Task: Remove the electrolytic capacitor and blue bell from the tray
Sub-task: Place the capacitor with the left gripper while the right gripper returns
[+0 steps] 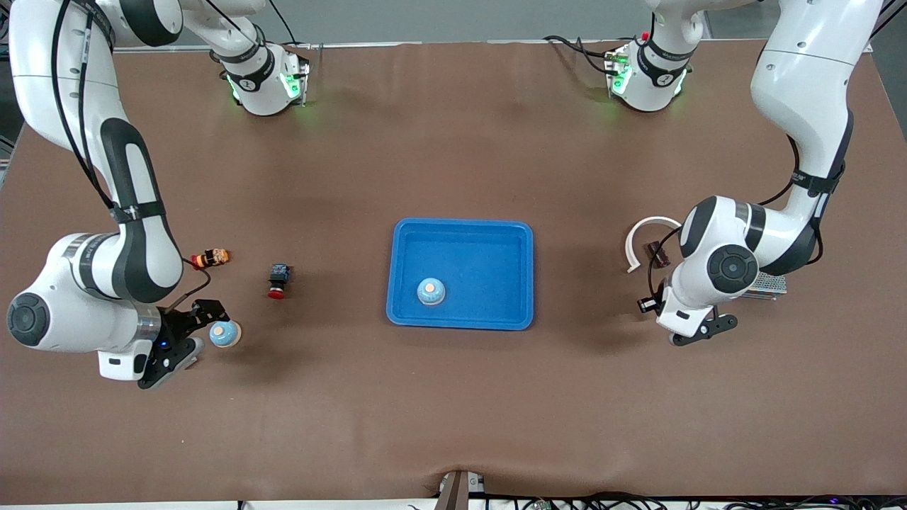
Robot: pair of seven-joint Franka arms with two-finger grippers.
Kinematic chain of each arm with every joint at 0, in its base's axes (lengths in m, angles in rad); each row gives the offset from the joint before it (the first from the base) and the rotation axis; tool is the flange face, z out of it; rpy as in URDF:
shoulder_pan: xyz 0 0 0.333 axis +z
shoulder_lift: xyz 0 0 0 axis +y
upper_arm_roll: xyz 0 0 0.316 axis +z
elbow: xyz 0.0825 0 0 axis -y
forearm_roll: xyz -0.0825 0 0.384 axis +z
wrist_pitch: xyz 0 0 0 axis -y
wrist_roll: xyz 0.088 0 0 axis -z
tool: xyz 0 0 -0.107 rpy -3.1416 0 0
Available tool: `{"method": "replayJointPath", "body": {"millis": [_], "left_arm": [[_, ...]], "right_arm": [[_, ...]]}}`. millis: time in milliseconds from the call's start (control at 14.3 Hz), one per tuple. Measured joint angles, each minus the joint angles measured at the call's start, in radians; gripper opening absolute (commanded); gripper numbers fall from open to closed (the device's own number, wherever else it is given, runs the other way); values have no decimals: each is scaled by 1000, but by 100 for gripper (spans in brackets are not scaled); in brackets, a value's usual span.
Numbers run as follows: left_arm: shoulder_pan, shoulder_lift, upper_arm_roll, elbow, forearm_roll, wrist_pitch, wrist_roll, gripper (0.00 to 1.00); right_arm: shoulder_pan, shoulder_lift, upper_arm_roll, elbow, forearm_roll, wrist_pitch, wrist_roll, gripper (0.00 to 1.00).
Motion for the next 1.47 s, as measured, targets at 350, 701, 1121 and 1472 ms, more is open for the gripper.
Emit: {"method": "replayJointPath", "body": {"millis": [350, 701, 1121, 1472], "left_arm": [[7, 50, 5, -9, 2, 48, 0, 0], [10, 69, 5, -9, 53, 51, 0, 100], [10, 57, 3, 8, 60, 53, 0, 100], [5, -14, -9, 45, 61, -28, 18, 100]], "right_arm": [[103, -86, 16, 21, 6, -41, 444, 100], [289, -133, 17, 21, 5, -48, 872, 100], [430, -129, 15, 12, 5, 38, 1219, 100], [477, -105, 14, 0, 5, 134, 1354, 100]]}}
